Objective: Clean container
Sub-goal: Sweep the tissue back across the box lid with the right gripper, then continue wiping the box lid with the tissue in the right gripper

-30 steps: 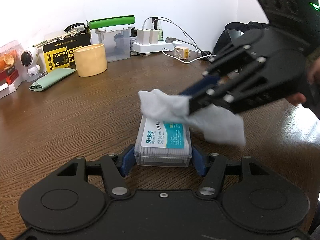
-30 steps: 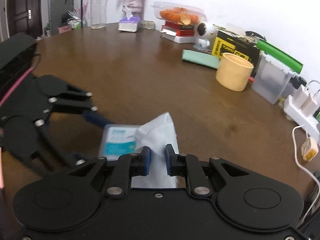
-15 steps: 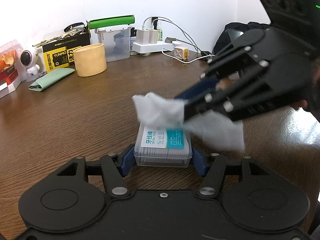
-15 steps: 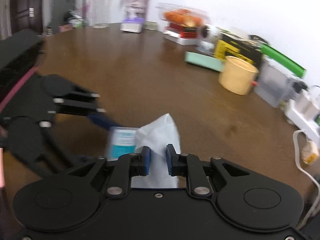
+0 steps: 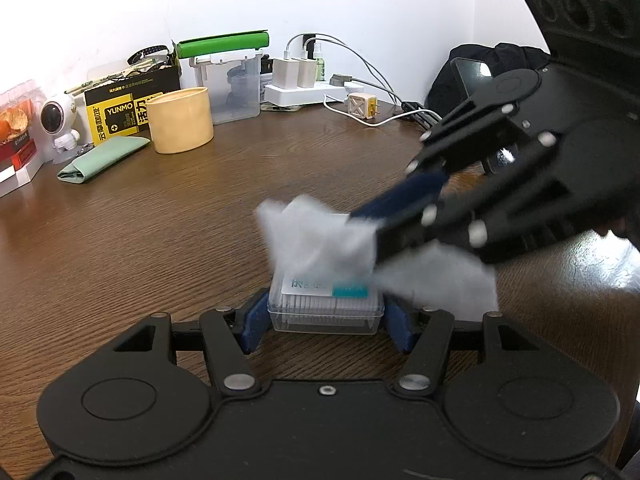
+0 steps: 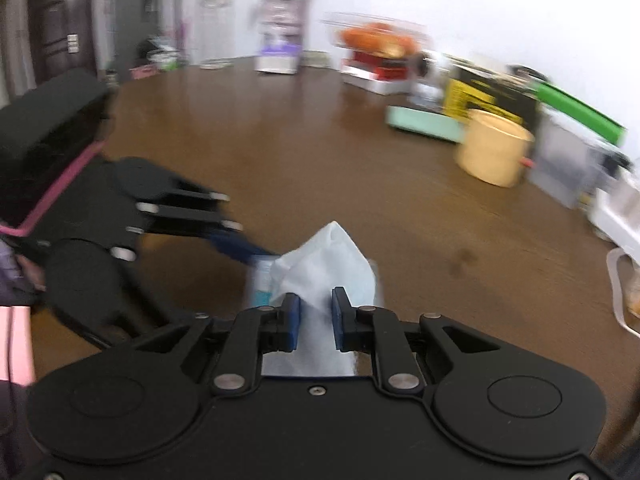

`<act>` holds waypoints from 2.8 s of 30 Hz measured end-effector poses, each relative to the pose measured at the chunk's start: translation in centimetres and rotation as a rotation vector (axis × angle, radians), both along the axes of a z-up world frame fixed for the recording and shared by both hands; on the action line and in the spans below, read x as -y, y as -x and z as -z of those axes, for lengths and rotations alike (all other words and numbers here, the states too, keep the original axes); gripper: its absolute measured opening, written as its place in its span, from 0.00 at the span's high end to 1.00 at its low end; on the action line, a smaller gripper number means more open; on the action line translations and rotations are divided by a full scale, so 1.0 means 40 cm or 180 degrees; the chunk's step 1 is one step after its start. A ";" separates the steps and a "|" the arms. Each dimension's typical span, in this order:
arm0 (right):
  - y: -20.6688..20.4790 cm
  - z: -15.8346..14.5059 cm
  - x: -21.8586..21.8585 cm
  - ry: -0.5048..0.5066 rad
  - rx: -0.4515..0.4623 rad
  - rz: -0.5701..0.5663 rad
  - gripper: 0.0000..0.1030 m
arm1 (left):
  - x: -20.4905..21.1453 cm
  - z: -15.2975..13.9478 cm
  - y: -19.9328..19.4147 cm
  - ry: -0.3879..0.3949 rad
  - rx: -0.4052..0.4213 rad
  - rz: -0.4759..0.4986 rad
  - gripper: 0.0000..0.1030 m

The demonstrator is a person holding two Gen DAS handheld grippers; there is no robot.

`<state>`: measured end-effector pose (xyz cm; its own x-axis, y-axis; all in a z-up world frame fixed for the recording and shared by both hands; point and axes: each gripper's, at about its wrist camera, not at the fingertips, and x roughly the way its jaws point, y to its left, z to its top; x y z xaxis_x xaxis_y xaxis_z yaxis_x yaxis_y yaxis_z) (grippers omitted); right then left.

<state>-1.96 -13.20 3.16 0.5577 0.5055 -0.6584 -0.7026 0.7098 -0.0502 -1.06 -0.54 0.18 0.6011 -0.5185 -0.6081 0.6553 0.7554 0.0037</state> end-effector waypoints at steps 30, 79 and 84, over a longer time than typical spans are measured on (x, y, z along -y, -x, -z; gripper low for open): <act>-0.012 0.001 -0.002 -0.0060 -0.0008 -0.0151 0.83 | -0.004 -0.001 -0.003 0.0001 -0.0004 0.0008 0.42; -0.069 -0.007 0.018 0.0228 0.0101 0.0272 0.83 | -0.003 -0.002 0.008 -0.0005 -0.0001 0.0008 0.42; -0.023 -0.009 -0.025 0.0045 -0.0004 -0.0104 0.83 | -0.004 -0.003 0.006 -0.0005 -0.0002 0.0010 0.42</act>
<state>-1.06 -12.20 3.52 0.5401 0.5141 -0.6664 -0.7255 0.6856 -0.0591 -1.30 -0.38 0.28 0.5992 -0.5193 -0.6093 0.6576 0.7533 0.0046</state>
